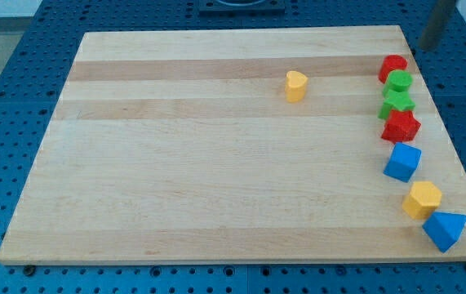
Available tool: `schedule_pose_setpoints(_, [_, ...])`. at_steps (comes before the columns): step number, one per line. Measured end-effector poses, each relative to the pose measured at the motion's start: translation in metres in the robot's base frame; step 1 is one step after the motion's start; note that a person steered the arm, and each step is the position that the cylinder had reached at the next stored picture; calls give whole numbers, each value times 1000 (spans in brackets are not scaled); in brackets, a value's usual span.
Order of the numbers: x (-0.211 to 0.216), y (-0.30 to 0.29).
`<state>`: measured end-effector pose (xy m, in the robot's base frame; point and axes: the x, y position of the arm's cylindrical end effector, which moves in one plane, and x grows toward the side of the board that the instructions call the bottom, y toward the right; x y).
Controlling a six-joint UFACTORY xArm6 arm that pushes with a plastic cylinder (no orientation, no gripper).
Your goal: Push the red circle into the yellow heart
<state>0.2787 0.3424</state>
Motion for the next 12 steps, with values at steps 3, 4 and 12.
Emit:
schedule_pose_setpoints(3, [6, -48])
schedule_pose_setpoints(4, [9, -65])
schedule_pose_setpoints(12, [48, -198])
